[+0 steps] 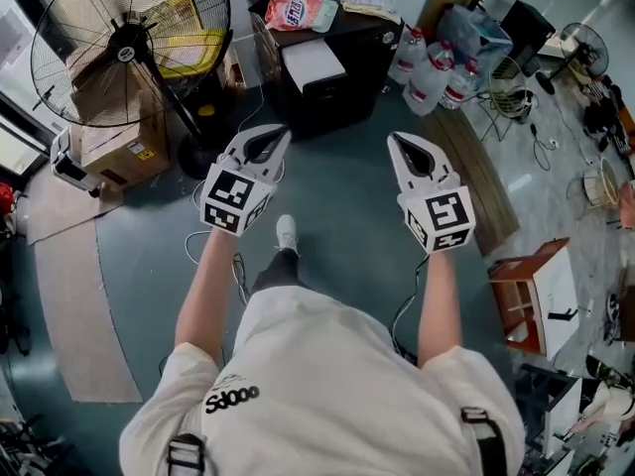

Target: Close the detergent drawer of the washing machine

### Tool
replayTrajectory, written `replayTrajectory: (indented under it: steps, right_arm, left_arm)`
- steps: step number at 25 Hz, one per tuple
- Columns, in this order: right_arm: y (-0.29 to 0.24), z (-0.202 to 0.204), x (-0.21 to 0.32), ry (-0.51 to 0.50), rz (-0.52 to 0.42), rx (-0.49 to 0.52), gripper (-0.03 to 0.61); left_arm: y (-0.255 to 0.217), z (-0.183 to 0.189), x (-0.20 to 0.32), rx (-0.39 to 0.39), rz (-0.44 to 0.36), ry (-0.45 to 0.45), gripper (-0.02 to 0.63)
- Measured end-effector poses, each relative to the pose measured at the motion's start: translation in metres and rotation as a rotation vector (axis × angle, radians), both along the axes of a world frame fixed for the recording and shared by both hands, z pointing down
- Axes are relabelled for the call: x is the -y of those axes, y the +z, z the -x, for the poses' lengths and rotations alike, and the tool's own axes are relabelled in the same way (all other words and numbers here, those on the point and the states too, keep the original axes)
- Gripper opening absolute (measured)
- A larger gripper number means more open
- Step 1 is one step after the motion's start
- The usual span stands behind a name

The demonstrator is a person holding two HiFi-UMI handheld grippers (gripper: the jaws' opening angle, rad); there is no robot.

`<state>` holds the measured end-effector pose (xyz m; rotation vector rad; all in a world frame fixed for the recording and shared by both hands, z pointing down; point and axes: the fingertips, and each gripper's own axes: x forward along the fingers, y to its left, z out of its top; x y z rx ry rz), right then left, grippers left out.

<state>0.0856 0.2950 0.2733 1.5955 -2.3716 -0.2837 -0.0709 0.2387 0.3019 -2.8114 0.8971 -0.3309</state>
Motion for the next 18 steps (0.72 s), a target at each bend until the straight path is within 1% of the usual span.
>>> replayTrajectory:
  steps: [2,5,10,13,18]
  right_arm:
    - [0.001,-0.001,0.029,0.002,0.004,-0.003,-0.002]
    - [0.002,-0.003,0.075,0.010,0.020,0.025,-0.002]
    - [-0.001,-0.005,0.158,0.020,0.029,0.073,-0.002]
    - [0.000,-0.007,0.199,0.036,0.037,0.085,-0.002]
    - [-0.003,-0.009,0.257,0.068,0.046,0.138,-0.002]
  left_arm:
    - [0.002,-0.001,0.033,-0.010,0.017,-0.004,0.018]
    - [0.005,-0.004,0.085,0.002,0.024,0.006,0.018]
    - [0.003,-0.011,0.169,0.017,0.009,0.029,0.018]
    - [0.003,-0.013,0.210,0.018,0.014,0.037,0.018]
    - [0.007,-0.012,0.272,0.016,0.038,0.048,0.018]
